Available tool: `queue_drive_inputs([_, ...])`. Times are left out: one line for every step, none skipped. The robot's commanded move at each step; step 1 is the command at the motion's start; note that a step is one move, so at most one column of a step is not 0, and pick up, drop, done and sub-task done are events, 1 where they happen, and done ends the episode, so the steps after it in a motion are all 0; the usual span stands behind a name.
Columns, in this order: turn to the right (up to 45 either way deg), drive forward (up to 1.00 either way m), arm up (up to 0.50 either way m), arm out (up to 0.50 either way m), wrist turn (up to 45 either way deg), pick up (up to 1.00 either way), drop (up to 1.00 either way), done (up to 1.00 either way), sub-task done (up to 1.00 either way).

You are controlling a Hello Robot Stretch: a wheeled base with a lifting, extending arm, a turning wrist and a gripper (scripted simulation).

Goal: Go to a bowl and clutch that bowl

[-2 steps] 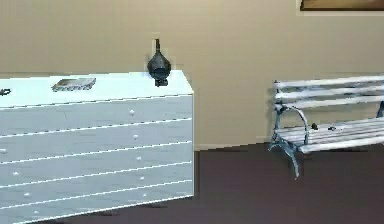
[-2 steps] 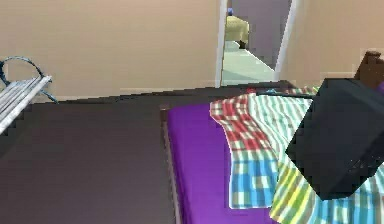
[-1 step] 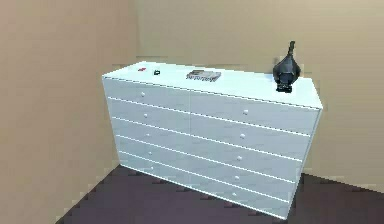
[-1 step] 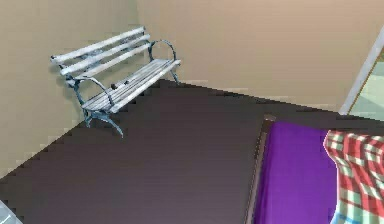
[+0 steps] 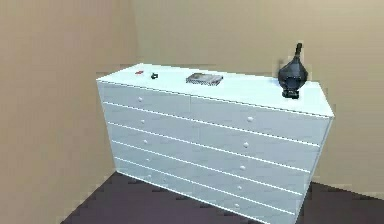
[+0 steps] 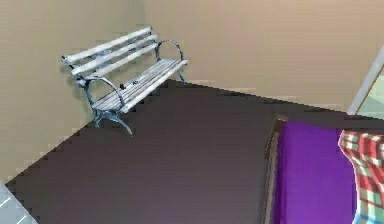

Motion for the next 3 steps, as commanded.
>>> queue_drive_inputs([45.0,0.00,0.00,0.00,0.0,0.00,0.00,0.00,0.00])
queue_drive_inputs([12.0,0.00,0.00,0.00,0.0,0.00,0.00,0.00,0.00])
queue_drive_inputs([0.0,0.25,0.00,0.00,0.0,0.00,0.00,0.00,0.00])
